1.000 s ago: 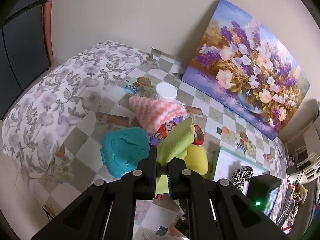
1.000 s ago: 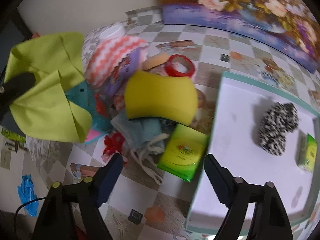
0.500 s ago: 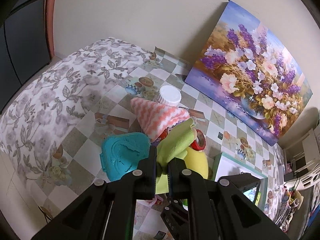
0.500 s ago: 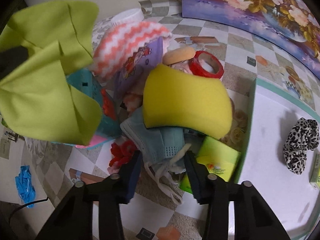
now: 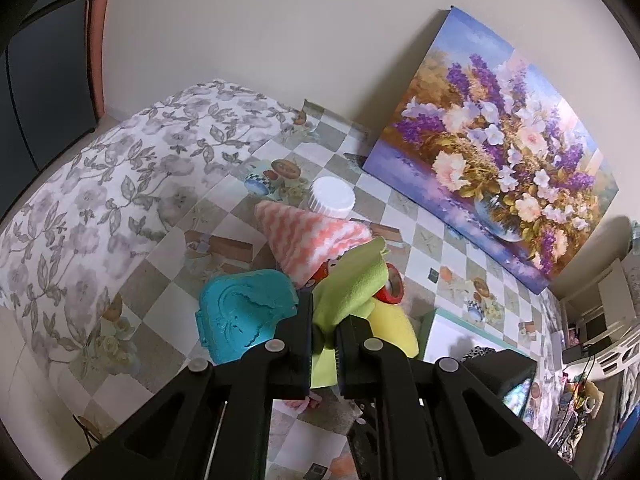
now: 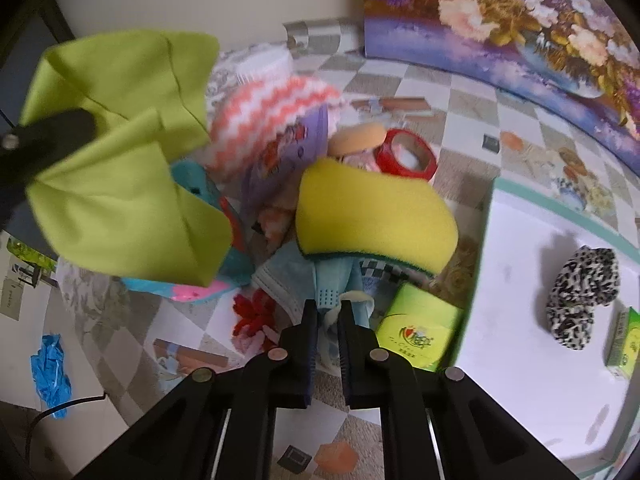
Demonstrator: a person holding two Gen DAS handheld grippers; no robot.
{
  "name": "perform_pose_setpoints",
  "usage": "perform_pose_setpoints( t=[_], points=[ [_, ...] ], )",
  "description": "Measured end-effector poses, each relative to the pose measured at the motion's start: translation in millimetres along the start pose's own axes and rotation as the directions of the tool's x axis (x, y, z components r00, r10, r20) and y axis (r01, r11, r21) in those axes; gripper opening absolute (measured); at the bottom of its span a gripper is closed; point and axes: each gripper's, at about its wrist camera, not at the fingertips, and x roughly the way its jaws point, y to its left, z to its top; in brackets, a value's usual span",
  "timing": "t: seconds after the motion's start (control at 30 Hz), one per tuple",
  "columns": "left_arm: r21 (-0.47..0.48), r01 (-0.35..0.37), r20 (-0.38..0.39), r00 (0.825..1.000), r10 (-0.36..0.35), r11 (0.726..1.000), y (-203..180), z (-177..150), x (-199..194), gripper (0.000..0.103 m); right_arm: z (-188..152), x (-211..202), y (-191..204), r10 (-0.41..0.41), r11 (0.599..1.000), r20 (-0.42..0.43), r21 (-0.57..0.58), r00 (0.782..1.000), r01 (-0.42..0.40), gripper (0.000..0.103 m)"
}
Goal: Organize soft objects
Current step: 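Lift the lime cloth with the left gripper while the right gripper grasps the blue mask, then carry the cloth and mask into the tray and release both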
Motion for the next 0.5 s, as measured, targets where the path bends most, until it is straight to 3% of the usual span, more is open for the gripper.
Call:
perform_pose_setpoints(
  t=[0.5],
  points=[
    [0.025,0.047,0.081,0.995,-0.049,0.999,-12,-2,-24,0.009,-1,-89,-31,0.033,0.995,0.192,0.082,0.981,-0.049,0.009]
  ],
)
